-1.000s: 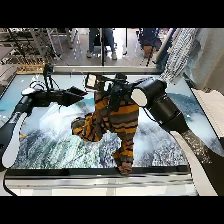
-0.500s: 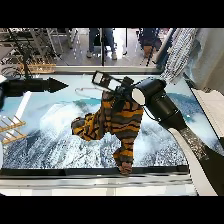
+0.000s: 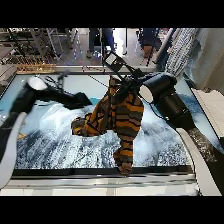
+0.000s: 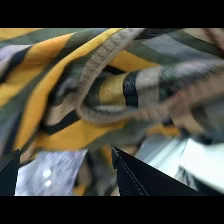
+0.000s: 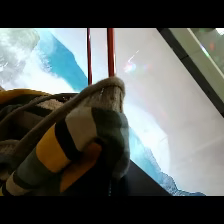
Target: Fold the clothes and pants, and hang the long-sleeved shirts on hangers.
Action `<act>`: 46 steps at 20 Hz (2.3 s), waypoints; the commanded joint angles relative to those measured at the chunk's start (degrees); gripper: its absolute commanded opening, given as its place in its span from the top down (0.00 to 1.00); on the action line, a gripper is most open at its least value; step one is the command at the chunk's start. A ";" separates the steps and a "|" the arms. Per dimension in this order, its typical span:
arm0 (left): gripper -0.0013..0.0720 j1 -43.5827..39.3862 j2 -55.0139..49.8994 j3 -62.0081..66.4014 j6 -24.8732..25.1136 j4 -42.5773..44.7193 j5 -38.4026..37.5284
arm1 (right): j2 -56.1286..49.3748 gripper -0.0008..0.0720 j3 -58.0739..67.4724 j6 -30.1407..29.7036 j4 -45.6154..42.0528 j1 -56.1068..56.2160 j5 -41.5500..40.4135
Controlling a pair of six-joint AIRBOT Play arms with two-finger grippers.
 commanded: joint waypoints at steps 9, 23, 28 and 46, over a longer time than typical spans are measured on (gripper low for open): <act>0.97 -8.35 -7.96 -4.33 -9.97 3.96 22.51 | 3.93 0.96 0.07 0.94 2.27 -0.07 1.86; 0.95 7.08 -3.39 -1.40 14.25 -20.06 9.27 | 4.55 0.97 0.04 -1.79 20.31 -5.51 2.69; 0.17 -0.57 -3.39 -1.42 14.01 -16.61 9.35 | 4.46 0.97 0.04 4.26 12.31 -5.51 -5.95; 0.96 3.74 -3.04 0.00 1.36 -6.21 34.45 | 5.49 0.97 -0.02 -4.15 20.94 -5.51 5.86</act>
